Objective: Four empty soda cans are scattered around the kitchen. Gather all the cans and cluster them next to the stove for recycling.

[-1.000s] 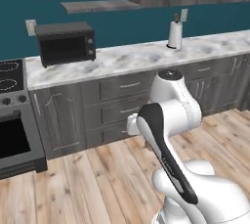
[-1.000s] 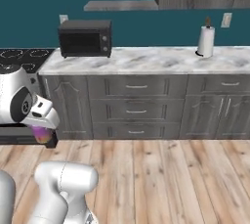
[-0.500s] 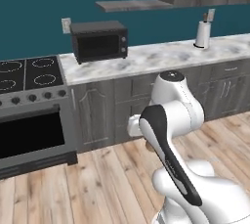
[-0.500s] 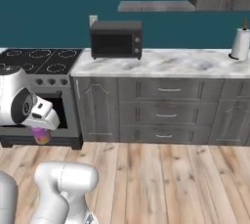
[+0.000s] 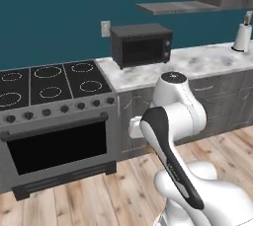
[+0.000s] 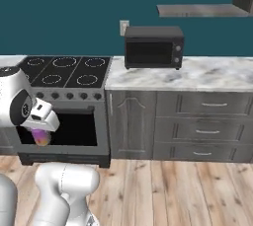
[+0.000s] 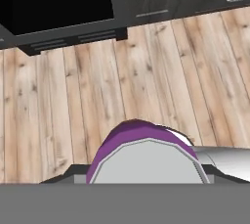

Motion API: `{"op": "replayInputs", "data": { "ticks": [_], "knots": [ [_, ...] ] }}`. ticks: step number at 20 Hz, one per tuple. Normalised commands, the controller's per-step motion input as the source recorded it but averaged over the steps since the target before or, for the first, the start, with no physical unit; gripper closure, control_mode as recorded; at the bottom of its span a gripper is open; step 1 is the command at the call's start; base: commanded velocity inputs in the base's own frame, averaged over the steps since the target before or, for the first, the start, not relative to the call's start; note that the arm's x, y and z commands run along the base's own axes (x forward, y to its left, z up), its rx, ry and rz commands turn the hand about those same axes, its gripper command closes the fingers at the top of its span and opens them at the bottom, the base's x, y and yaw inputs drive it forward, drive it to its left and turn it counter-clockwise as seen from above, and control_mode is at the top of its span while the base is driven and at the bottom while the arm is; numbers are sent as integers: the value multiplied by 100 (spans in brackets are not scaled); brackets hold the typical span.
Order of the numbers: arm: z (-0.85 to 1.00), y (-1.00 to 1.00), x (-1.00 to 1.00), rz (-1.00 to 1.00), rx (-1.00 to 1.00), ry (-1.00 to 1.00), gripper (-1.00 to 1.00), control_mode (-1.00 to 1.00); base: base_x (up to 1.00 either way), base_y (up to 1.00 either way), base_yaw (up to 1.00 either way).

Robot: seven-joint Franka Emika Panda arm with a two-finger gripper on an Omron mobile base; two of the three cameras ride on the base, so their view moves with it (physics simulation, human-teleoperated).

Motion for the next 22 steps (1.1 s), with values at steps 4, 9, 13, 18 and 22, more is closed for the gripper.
{"op": "replayInputs", "data": {
  "ticks": [4,9,13,18,22],
  "knots": [
    [0,0,0,0,0,0,100,100,85,92,-3],
    [0,0,0,0,0,0,100,100,62,72,-18],
    [0,0,0,0,0,0,100,100,45,87,-11],
    [0,0,0,0,0,0,100,100,7,96,5],
    [0,0,0,0,0,0,100,100,4,79,13]
  ]
}}
